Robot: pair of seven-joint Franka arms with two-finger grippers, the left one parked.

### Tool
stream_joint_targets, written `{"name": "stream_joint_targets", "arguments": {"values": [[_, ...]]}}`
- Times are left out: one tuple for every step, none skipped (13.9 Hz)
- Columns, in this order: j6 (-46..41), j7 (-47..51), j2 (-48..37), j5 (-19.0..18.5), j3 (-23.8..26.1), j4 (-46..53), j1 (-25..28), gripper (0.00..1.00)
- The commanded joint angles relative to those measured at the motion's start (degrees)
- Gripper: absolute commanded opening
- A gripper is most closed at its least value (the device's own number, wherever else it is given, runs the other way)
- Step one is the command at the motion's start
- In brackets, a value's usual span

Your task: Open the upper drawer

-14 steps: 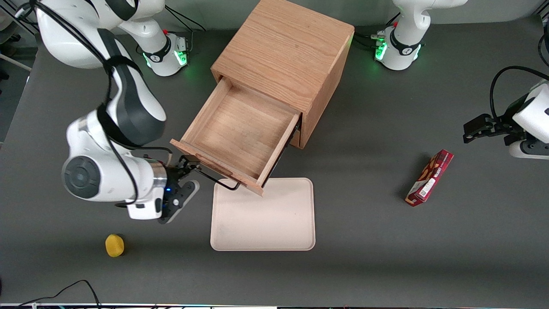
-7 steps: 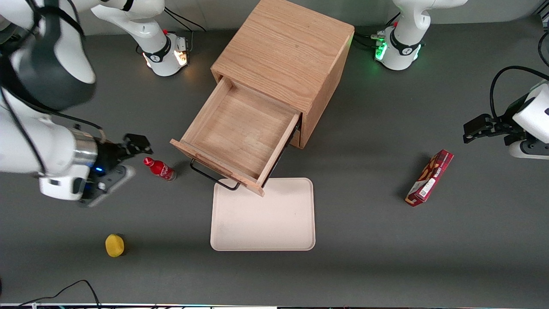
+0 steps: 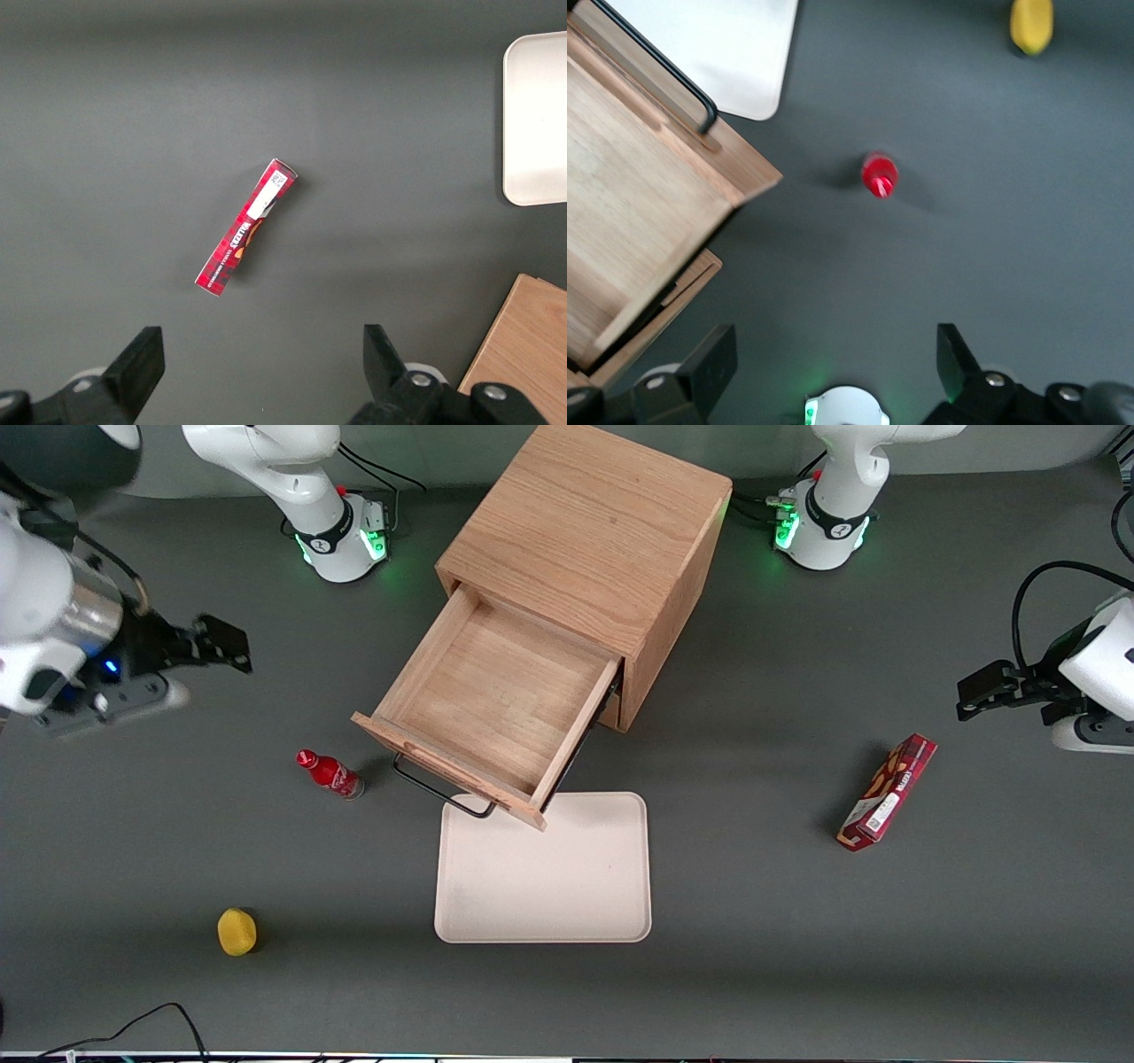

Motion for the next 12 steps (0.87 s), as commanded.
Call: {"name": "stream_joint_targets", "arguments": {"values": [[3.03,2.12,-6.33,-0.55,0.54,-7.09,-2.81,0.98],[3.03,2.12,-7.03,-0.55,0.63,-7.27,-3.08,1.0],[3.12,3.16,-7.65,-0.29,0.46,-7.71,-3.26,1.0],[3.64,6.13,-8.79,1.72,0.28,-9.02,-4.13,1.0],[5.47,6.68,-11.06,3.48,0.19,-11.56,-5.53,1.0],[7.15,6.69,-12.65,3.67,0.28,-14.02,-5.98,1.0],[7.42,6.6,-13.01,3.67,0.02,-15.0,-5.55,1.0],[7.25,6.43,-12.93,3.76,-0.68,-15.01,-5.37,1.0],[6.99,5.82,-12.93,3.76,-2.08,-14.84,-3.71,1.0],[6.55,5.64,-12.93,3.67,-5.14,-14.92,-0.74,1.0],[5.94,5.81,-13.1,3.67,-9.17,-15.01,3.73,1.0],[5.67,5.64,-13.1,3.67,-12.0,-14.92,5.86,1.0]]}}
